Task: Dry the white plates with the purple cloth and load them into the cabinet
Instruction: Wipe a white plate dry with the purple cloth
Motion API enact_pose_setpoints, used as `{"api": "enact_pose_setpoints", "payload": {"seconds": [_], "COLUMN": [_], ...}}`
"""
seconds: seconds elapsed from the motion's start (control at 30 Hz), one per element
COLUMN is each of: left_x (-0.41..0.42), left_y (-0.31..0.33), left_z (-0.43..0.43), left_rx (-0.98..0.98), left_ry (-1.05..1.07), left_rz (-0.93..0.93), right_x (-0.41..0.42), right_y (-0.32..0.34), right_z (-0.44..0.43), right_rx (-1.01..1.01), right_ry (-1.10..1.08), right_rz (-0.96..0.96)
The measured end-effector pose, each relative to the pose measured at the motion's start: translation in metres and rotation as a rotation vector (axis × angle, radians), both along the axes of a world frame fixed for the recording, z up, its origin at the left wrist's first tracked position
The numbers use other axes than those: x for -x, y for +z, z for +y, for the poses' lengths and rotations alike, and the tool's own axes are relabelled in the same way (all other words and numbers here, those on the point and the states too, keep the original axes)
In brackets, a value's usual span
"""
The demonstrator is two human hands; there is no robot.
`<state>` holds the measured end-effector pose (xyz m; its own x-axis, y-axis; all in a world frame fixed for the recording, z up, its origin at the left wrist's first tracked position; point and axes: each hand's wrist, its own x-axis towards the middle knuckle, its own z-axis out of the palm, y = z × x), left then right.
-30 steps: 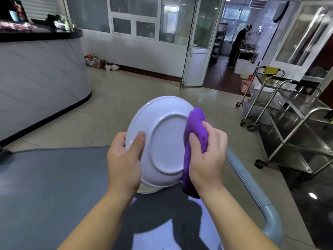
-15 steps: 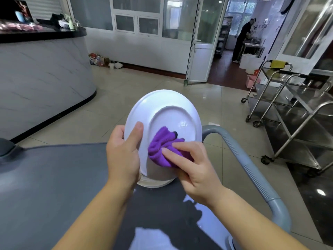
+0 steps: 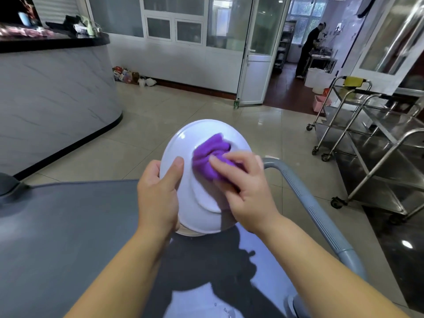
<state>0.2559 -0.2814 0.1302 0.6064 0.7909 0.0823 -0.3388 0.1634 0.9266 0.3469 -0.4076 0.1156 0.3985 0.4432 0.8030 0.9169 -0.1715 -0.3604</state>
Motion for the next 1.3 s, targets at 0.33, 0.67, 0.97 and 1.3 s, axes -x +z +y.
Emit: {"api": "enact_pose_setpoints", "payload": {"seconds": [0.33,0.67,0.97,1.3], "left_x": [0.007,0.003,-0.002,0.007], "left_y": [0.002,0.008,0.0,-0.032], "left_z": [0.016,-0.006,-0.003,0.006], "left_rx": [-0.124,-0.767,-1.531,-1.409], "left_ry": [0.023,-0.039,-0.079,-0.284], "left_rz": [0.061,0.027,-0.023,0.204], "right_x": [0.004,-0.023,-0.02,-0.005], "right_y": [-0.037,0.04,0.041,0.013], "right_z": [-0.03,-0.042,-0.054,-0.059], "right_rx": [0.095,-0.209,-0.122,-0.19], "right_ry": [-0.035,-0.097,-0.074,-0.239], "right_rz": [0.186,1.083,1.281,1.267]}}
